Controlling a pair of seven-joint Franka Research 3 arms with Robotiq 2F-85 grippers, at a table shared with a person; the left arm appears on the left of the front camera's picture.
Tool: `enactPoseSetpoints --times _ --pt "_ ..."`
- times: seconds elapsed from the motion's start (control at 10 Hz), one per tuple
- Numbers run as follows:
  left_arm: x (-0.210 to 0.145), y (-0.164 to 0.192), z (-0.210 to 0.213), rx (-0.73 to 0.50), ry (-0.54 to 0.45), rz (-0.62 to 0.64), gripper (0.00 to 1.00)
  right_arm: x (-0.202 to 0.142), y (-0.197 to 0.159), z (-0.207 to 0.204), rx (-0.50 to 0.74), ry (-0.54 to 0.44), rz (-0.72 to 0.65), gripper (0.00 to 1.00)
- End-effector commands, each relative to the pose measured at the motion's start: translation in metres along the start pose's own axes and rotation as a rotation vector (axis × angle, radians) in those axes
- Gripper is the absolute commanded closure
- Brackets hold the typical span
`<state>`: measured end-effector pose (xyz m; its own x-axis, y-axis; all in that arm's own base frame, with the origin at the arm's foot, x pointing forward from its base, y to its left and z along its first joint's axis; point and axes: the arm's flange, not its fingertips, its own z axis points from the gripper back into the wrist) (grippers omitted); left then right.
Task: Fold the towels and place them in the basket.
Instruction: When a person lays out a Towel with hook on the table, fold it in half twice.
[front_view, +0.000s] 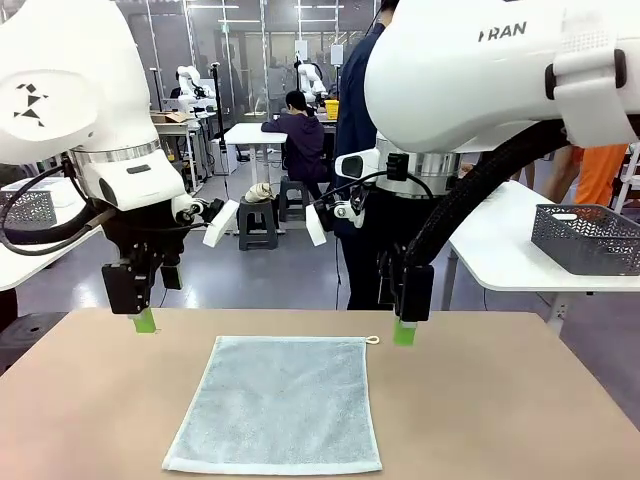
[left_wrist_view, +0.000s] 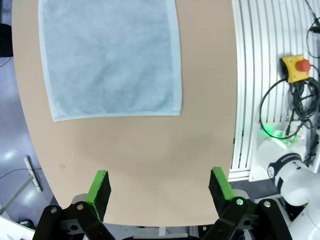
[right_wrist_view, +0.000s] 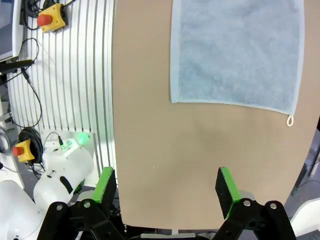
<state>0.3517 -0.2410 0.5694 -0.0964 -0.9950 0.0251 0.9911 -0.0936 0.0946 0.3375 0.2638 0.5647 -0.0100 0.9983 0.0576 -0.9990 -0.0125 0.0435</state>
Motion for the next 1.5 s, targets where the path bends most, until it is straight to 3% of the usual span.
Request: enactPoseSetpoints --times 0.0,0.4,1.0,1.4 --pt "0.000 0.001 0.001 0.012 -0.006 0.001 0.00 -0.002 0.000 0.002 -0.001 -0.004 -0.002 0.00" --pt "0.000 0.000 0.001 0.002 -0.001 0.000 0.00 -0.001 -0.001 0.002 -0.003 -0.002 -0.003 0.00" --pt "-0.004 -0.032 -0.098 -0.019 -0.039 0.021 0.00 0.016 0.019 -0.092 -0.055 0.028 -0.078 0.00" --pt "-0.012 -0.036 -0.164 0.026 0.010 0.077 0.00 0.011 0.014 -0.152 -0.039 -0.002 -0.114 0.00"
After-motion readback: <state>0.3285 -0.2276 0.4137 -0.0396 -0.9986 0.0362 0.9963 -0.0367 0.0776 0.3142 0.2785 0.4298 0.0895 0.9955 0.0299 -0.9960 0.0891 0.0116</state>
